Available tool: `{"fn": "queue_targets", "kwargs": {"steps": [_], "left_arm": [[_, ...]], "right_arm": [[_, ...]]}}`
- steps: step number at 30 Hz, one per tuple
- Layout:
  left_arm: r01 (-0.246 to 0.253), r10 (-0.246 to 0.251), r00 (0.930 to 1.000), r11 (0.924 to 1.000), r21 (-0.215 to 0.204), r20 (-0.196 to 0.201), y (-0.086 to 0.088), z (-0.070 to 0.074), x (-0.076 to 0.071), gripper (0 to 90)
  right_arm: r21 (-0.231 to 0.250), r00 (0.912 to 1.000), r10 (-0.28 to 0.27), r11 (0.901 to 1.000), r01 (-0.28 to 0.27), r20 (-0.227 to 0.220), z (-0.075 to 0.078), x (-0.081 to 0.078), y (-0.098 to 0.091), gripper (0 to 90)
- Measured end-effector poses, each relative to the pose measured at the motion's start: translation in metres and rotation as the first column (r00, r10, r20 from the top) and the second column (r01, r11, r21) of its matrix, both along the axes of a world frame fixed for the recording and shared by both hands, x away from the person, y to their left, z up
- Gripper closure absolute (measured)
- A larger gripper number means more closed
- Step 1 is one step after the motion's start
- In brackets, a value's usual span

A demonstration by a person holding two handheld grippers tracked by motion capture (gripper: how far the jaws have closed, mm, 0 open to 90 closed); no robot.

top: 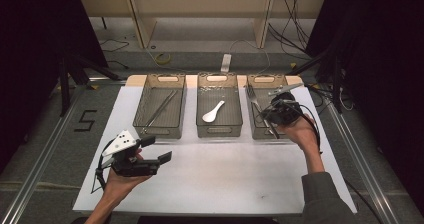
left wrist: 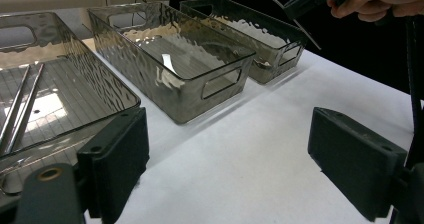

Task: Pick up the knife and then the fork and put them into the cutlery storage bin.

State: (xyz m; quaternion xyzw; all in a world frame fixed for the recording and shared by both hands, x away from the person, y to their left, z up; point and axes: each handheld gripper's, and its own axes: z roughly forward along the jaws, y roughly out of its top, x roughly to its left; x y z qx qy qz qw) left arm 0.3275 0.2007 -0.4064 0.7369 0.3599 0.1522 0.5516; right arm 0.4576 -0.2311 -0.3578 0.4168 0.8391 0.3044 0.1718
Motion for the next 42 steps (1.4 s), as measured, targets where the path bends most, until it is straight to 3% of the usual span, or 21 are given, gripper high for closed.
{"fn": "queue_targets", "kwargs": {"steps": [10,25,34,42], "left_arm": [[-0.001,0.001,1.0,1.0,-0.003,0.0,0.0,0.0,0.0,16.1],[0.0,0.0,1.0,1.0,-0.001,0.0,0.0,0.0,0.0,16.1],[0.0,0.0,1.0,1.0,-0.002,0.0,0.0,0.0,0.0,16.1],[0.0,0.0,1.0,1.0,-0.005,-0.001,0.001,0.0,0.0,16.1]], "right_arm": [[0.026,0.9995,-0.03,0.9992,0.03,0.01,0.005,0.015,-0.004,84.7],[0.027,0.998,-0.064,0.9976,0.064,-0.004,0.008,0.029,-0.004,84.7],[0.049,0.9924,-0.123,0.9912,0.123,0.005,0.007,0.041,-0.008,84.6],[0.03,0.9843,-0.177,0.9838,0.176,0.004,-0.001,0.052,-0.013,84.6]]}}
